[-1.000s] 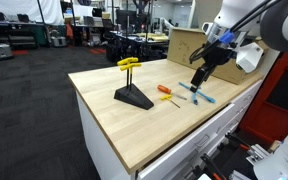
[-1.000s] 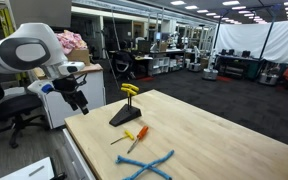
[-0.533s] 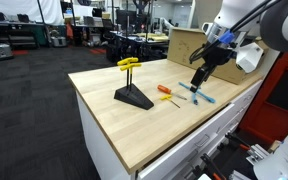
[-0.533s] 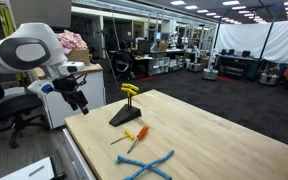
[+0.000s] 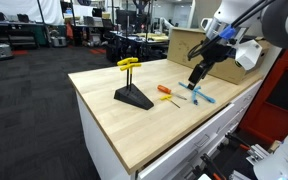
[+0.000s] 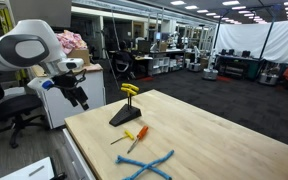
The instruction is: Push the black object to the right
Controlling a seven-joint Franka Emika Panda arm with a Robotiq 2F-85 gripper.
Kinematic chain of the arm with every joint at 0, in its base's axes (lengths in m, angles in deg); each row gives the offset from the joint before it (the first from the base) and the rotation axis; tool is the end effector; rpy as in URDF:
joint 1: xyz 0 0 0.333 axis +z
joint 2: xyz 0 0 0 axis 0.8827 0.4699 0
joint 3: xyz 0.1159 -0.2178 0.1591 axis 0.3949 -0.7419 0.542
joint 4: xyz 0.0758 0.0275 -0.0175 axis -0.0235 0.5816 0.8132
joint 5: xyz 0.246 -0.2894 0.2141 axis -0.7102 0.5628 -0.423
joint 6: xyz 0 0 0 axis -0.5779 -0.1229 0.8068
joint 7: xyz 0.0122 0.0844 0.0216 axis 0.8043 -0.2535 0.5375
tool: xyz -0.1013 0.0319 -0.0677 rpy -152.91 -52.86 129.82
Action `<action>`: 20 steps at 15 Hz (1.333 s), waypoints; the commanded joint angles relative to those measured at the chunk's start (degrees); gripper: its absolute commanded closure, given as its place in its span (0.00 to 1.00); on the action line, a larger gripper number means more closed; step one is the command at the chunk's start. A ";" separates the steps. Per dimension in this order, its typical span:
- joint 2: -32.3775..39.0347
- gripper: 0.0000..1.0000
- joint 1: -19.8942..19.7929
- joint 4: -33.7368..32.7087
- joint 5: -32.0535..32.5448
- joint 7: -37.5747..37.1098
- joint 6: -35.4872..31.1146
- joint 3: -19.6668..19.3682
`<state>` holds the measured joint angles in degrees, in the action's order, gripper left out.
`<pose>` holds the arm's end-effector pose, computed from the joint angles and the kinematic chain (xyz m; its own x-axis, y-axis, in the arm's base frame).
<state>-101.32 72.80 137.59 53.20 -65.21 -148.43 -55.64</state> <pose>0.3507 0.1771 0.3761 0.9303 0.2812 0.2355 0.2390 -0.9518 0.1923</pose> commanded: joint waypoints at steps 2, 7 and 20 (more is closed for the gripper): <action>9.34 0.00 0.64 -7.08 1.19 -6.02 -5.75 5.26; 21.46 0.00 -1.33 -13.28 2.03 -11.49 -14.85 7.37; 41.28 0.75 1.16 -27.46 17.27 -21.71 -19.51 4.63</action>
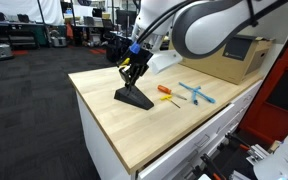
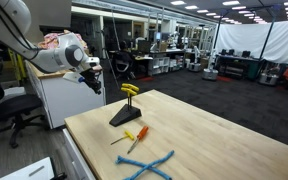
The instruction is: Push the black object to the right
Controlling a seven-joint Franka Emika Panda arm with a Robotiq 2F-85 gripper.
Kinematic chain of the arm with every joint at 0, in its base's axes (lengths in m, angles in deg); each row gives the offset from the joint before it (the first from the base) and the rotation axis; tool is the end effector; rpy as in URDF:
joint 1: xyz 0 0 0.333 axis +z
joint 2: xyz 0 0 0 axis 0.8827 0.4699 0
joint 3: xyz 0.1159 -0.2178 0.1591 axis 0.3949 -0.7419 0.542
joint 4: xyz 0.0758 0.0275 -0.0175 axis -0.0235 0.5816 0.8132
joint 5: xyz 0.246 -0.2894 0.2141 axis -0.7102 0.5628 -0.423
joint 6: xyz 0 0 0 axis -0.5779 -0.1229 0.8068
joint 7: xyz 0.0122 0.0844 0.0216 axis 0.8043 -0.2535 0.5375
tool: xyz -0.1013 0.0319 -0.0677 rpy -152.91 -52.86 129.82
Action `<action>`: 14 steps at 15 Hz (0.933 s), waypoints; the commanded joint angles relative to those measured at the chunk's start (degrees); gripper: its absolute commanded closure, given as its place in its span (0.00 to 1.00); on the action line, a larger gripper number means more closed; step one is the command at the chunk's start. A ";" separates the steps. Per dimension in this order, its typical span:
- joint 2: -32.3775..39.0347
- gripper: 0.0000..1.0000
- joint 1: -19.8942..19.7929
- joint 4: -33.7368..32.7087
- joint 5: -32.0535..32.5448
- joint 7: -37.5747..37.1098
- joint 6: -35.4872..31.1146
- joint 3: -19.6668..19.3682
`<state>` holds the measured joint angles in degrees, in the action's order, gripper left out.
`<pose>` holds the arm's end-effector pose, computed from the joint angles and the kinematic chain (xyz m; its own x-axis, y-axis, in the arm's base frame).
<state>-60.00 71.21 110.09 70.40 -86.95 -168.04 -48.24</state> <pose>0.4622 0.3431 0.3293 0.8844 0.2780 0.3750 0.2788 -0.9589 0.0534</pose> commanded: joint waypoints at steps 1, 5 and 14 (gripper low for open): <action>0.28 0.75 2.82 -0.23 0.07 0.05 0.11 -2.84; 2.28 0.95 2.78 -0.81 0.38 0.70 -1.44 -3.40; 13.14 1.00 1.77 -5.30 7.55 -0.01 -6.53 -7.37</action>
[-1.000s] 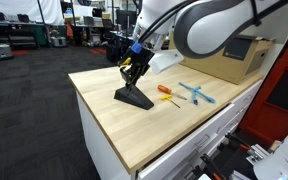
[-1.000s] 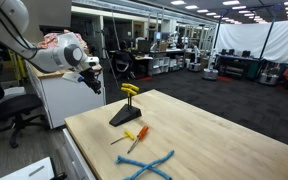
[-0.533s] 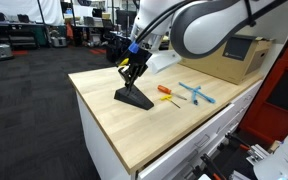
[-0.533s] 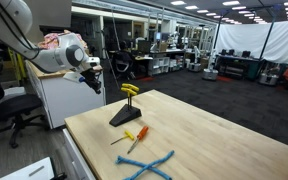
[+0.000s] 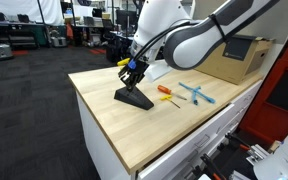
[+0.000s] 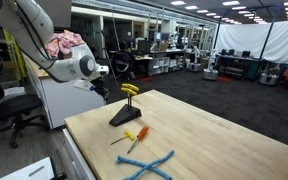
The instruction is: Push the black object to the right
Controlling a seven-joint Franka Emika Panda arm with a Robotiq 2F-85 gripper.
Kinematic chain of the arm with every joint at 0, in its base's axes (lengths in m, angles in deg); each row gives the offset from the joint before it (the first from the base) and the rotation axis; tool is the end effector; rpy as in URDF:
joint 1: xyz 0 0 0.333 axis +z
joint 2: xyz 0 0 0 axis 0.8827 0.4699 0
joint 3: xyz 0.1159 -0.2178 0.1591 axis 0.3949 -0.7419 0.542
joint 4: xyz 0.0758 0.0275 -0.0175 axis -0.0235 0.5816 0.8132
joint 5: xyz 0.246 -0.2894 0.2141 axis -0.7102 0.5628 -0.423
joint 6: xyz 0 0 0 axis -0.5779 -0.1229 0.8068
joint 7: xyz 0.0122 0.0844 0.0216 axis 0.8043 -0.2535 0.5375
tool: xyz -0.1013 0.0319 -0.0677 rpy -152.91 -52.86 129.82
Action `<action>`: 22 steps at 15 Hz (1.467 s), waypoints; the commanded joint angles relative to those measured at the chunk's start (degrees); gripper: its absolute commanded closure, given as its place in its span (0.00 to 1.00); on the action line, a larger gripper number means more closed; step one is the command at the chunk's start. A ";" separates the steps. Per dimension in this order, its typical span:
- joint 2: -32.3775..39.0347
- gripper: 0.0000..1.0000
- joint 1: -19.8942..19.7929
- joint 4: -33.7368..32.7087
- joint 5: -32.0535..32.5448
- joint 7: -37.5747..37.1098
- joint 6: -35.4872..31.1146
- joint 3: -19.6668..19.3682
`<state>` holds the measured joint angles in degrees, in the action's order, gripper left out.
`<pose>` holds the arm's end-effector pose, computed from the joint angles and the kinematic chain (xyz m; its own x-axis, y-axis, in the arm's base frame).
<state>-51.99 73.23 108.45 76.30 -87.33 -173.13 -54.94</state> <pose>0.4955 0.3172 0.2788 0.8882 0.2838 0.3614 0.2827 -0.9575 0.0571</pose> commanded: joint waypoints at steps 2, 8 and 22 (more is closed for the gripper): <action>7.83 1.00 -0.04 -5.74 1.51 0.99 -2.05 -1.06; 16.18 1.00 0.21 -13.01 1.62 1.81 -3.80 -1.78; 24.98 1.00 18.50 -21.67 1.74 -0.57 -0.77 -23.27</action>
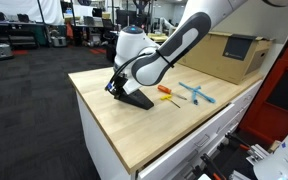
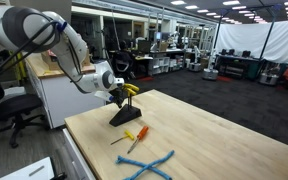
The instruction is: Push the black object to the right
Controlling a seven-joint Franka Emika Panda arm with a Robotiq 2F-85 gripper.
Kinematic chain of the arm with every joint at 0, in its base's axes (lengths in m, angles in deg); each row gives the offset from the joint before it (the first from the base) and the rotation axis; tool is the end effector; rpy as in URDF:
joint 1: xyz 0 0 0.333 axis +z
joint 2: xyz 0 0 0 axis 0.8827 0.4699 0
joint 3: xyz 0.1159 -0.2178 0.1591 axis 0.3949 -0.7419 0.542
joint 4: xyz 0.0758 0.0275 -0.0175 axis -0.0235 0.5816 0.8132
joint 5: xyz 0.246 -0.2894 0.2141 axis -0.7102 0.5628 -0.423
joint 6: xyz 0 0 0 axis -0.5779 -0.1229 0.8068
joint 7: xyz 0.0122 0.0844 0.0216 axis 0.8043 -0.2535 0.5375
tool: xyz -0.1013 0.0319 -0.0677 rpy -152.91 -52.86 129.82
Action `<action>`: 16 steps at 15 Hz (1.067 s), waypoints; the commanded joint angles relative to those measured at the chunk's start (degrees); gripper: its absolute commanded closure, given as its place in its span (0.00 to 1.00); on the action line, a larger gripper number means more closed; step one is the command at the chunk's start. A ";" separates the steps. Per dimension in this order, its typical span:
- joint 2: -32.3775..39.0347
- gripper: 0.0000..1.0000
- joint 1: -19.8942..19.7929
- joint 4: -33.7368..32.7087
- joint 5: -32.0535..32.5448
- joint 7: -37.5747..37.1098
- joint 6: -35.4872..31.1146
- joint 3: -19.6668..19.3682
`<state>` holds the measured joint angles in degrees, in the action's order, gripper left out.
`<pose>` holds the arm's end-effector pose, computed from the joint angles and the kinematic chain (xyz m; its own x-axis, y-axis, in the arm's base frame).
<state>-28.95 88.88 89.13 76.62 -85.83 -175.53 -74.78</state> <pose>0.5902 0.3199 0.1841 0.9035 0.2687 0.3340 0.2526 -0.9632 0.0916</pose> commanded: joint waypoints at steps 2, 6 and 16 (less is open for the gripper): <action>2.33 1.00 4.05 -2.42 2.08 -3.61 2.12 -5.11; 2.60 1.00 5.71 -2.13 3.00 -6.59 2.32 -7.11; 1.45 1.00 5.85 1.08 5.73 -13.59 1.93 -10.43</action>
<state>-27.75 95.08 89.02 80.57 -97.29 -173.81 -83.94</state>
